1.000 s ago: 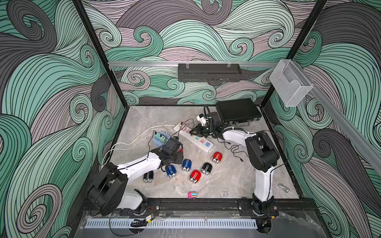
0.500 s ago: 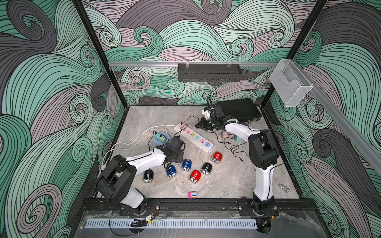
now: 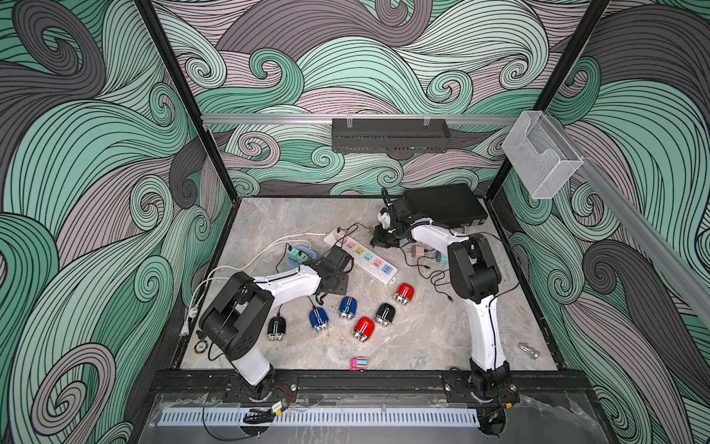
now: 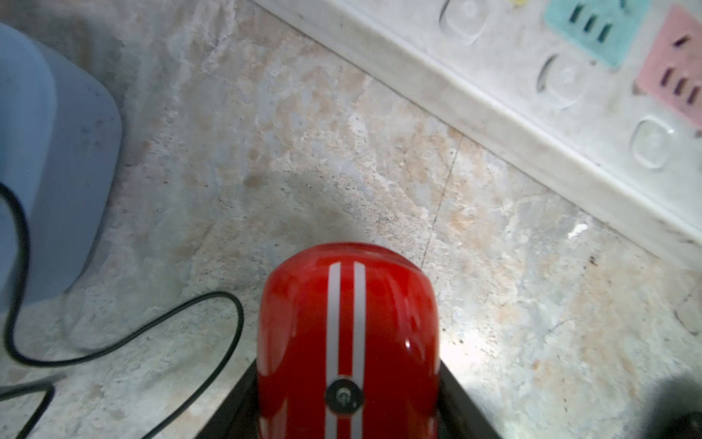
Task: Unplug the electric shaver
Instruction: Place the charging cable at the center of the board.
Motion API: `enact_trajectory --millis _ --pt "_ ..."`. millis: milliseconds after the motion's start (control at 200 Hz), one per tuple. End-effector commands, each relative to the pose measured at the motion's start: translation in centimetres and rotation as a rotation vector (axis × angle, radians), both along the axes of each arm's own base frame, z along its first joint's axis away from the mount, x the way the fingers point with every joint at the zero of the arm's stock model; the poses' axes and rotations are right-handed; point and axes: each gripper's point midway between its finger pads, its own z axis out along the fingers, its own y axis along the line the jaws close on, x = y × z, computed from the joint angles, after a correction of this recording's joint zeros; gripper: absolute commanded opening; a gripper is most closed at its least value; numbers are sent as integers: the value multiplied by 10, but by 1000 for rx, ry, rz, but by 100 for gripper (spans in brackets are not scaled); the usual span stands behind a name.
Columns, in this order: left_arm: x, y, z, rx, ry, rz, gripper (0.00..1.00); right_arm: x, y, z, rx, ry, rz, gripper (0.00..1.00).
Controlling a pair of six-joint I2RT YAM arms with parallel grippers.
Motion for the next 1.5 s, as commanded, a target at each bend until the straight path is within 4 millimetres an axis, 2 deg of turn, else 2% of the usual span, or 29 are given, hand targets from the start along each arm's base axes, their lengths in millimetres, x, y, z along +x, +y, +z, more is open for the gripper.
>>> enact_trajectory --millis 0,390,746,1011,1496 --pt "10 -6 4 2 -11 -8 38 5 -9 -8 -49 7 -1 6" --pt "17 -15 -5 4 18 -16 39 12 -14 -30 -89 39 4 7" --pt "11 -18 -13 -7 53 -30 44 9 -13 -33 -82 50 4 13" --pt "11 -19 -13 -6 58 -30 51 9 -12 -20 -73 31 6 19" --pt "10 -17 -8 -6 52 -27 66 6 -16 15 -64 -28 7 29"
